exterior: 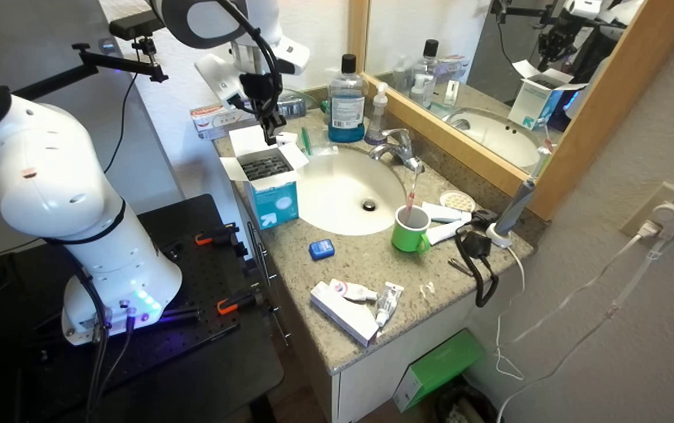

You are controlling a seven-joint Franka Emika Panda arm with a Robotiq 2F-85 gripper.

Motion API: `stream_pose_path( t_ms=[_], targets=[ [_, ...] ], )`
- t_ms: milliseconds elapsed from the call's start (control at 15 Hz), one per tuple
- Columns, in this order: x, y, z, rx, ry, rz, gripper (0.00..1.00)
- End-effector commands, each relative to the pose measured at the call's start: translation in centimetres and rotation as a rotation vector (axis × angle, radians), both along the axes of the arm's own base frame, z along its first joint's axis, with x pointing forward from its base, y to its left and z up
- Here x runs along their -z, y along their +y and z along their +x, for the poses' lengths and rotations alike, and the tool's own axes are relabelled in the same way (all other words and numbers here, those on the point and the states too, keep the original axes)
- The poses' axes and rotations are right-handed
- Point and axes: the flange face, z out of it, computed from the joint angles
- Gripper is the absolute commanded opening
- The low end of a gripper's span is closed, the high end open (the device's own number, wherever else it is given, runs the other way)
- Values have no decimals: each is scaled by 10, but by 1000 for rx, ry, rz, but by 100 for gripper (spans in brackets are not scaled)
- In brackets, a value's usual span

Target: Remove two things from the box and put them on the left of the sink

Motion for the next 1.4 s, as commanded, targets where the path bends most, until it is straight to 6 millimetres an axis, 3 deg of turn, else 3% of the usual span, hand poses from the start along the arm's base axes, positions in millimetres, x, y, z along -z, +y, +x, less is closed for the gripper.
stream_pose_path(
  t_ms=[0, 200, 400, 467, 600, 667, 800, 867, 933, 1000, 1067, 1133, 1267, 1333],
  targets=[
    [11, -2, 6, 6, 41, 8, 36],
    [21, -10, 4, 28, 62, 19, 51],
    [30, -16, 4, 41, 85, 30, 74],
    [32, -17, 3, 43, 88, 32, 64],
    [36, -19, 3, 50, 96, 36, 77],
    [37, -20, 3, 52, 100, 38, 64],
    [40, -20, 4, 52, 105, 37, 48],
    [41, -20, 5, 52, 108, 38, 51],
    [42, -20, 5, 53, 110, 37, 32],
    [43, -19, 5, 50, 112, 35, 27],
    [43, -19, 5, 52, 114, 36, 23],
    [43, -19, 5, 53, 114, 35, 35],
    [44, -20, 5, 52, 116, 36, 17],
    [45, -19, 6, 52, 117, 35, 27]
  ],
)
